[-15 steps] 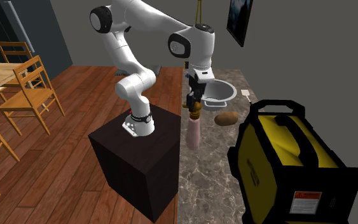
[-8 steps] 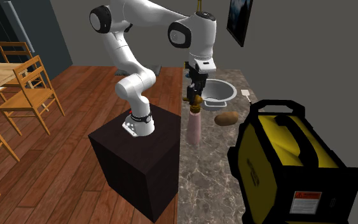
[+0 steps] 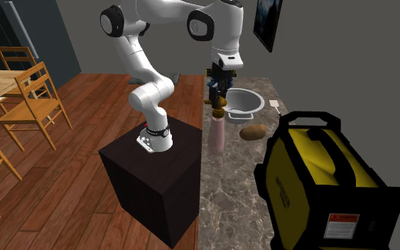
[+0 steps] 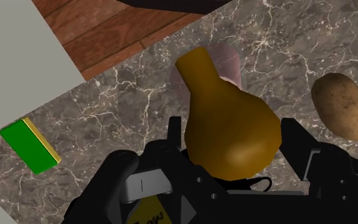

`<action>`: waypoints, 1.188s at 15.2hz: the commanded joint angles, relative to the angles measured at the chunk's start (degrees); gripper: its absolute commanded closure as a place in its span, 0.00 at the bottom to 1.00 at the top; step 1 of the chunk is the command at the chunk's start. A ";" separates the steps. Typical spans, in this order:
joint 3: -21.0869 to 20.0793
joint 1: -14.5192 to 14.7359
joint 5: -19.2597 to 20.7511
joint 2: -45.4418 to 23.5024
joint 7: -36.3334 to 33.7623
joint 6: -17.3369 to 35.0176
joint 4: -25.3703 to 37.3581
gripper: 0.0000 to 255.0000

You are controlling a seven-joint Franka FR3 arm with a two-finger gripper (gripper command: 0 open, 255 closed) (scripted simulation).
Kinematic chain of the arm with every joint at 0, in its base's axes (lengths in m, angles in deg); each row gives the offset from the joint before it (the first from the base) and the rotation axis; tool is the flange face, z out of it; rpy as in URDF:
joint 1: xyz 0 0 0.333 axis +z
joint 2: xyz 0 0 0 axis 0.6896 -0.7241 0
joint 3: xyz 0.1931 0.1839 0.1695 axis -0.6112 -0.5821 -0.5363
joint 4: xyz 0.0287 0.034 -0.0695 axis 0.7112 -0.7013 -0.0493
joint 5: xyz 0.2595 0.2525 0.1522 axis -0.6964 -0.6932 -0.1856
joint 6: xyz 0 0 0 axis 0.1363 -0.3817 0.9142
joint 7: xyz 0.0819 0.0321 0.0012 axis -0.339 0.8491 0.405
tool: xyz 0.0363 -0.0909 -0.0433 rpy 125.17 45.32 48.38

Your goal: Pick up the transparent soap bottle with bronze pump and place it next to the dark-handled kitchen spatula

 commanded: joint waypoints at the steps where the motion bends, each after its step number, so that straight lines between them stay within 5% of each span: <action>1: 0.09 -0.04 0.06 -0.12 0.08 -1.59 1.72 1.00; 18: 0.19 -0.13 0.20 -3.32 -0.01 -14.25 17.58 1.00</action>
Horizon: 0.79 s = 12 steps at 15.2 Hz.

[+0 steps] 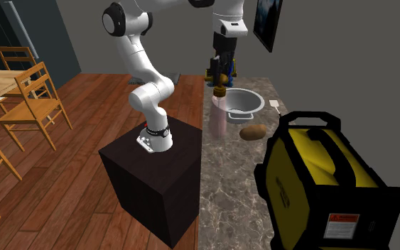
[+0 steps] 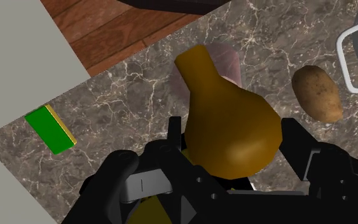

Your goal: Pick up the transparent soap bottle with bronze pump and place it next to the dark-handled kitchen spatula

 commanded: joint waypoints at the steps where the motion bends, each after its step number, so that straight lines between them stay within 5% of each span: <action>1: 0.07 -0.04 0.05 -0.48 0.06 -1.63 2.12 1.00; 12: 0.07 -0.09 0.14 -4.54 -0.04 -10.10 14.64 1.00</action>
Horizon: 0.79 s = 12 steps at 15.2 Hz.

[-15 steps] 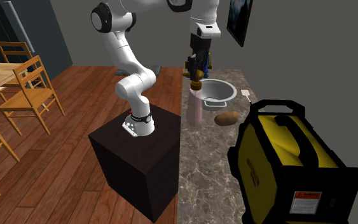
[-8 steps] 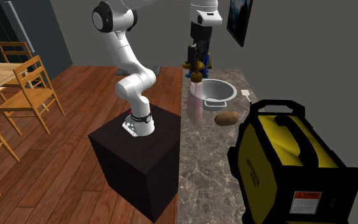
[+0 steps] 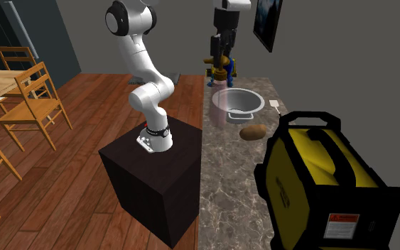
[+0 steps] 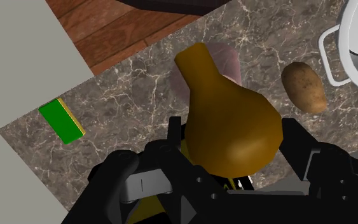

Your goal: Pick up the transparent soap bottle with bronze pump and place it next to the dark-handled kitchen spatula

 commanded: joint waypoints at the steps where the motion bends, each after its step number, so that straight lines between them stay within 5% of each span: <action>1: 0.07 -0.04 0.05 -0.88 0.08 -1.51 2.39 1.00; 12: -0.02 -0.08 0.17 -7.04 -0.10 -10.93 17.97 1.00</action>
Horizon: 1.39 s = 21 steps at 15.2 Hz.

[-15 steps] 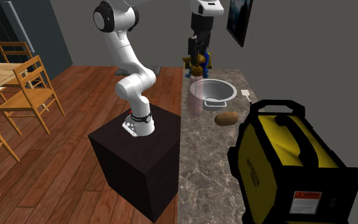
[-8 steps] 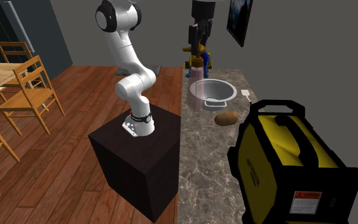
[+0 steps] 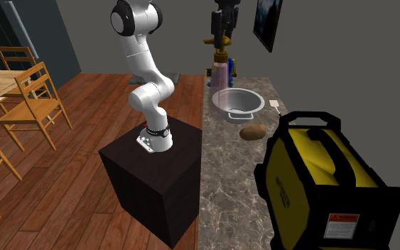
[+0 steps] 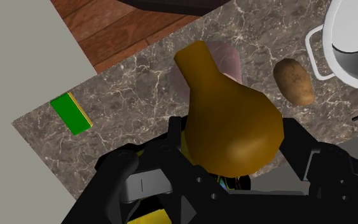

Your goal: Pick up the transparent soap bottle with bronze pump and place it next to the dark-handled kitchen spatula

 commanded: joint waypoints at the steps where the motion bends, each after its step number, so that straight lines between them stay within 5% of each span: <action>1: -0.01 -0.01 0.02 -1.25 -0.03 -1.83 3.09 1.00; 6: -0.09 0.00 0.10 -4.66 -0.14 -6.18 10.85 1.00; 21: -12.50 6.03 -3.21 -6.79 -18.98 11.40 -4.09 1.00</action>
